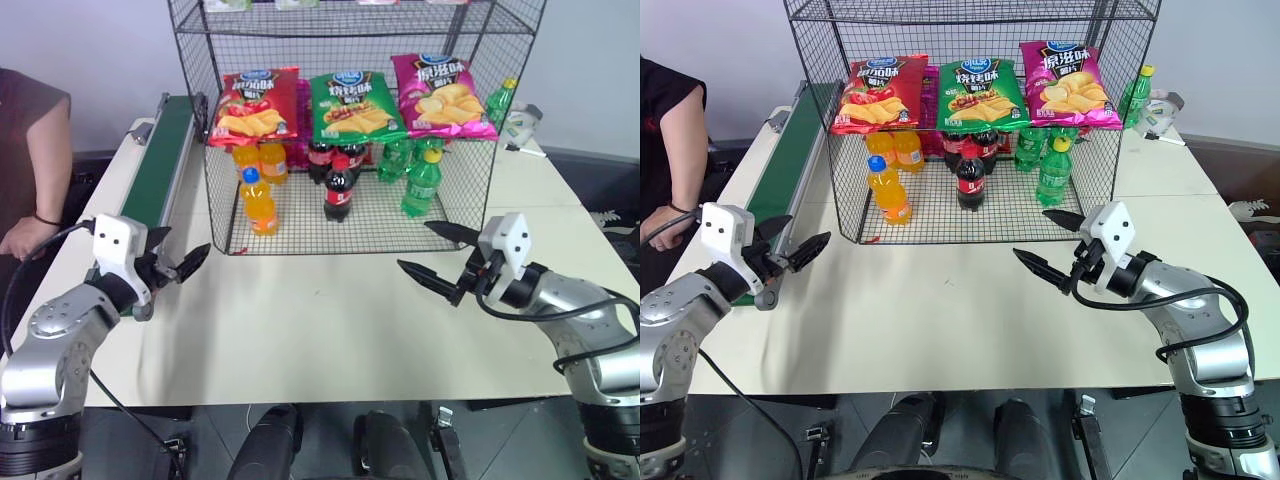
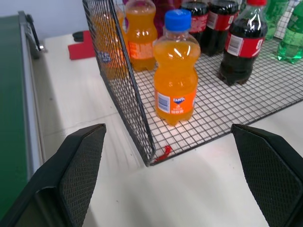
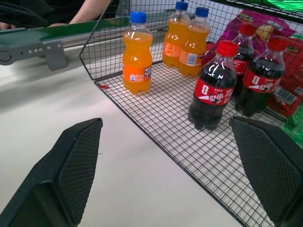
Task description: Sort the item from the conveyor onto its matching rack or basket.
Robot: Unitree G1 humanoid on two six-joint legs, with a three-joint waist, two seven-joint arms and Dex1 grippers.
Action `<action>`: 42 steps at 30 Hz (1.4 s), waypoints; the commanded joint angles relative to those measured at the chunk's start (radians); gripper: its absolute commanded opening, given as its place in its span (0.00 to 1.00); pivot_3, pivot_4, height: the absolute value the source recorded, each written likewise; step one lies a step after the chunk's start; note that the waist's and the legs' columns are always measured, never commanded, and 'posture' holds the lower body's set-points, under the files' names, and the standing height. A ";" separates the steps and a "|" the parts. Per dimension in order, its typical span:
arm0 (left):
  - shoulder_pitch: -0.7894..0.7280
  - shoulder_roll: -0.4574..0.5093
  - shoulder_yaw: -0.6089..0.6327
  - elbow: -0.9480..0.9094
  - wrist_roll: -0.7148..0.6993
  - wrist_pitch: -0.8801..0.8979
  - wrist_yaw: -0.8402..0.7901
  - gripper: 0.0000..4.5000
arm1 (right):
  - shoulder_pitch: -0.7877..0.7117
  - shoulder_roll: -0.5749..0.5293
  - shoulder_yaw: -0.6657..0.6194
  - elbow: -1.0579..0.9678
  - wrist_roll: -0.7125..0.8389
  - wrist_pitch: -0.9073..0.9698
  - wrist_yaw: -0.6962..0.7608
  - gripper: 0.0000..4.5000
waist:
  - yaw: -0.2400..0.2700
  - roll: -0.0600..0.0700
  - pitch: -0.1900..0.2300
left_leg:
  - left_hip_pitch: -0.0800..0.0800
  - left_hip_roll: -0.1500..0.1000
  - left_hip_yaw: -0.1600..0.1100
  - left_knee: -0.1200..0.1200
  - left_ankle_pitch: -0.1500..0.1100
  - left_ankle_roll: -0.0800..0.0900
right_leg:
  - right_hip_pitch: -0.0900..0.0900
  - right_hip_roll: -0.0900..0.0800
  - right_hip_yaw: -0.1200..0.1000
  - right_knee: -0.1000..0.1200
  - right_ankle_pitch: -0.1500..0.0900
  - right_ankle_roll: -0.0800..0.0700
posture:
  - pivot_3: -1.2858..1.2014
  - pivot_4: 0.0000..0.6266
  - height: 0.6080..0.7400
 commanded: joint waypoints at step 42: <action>0.036 0.013 0.069 -0.115 -0.032 0.028 0.041 0.98 | -0.081 0.028 0.055 0.037 0.000 -0.027 0.039 1.00 | 0.000 0.000 0.000 | 0.000 0.000 0.000 -0.001 0.000 0.000 | 0.000 0.000 0.000 -0.001 0.000 0.000 | 0.52 0.24 1.00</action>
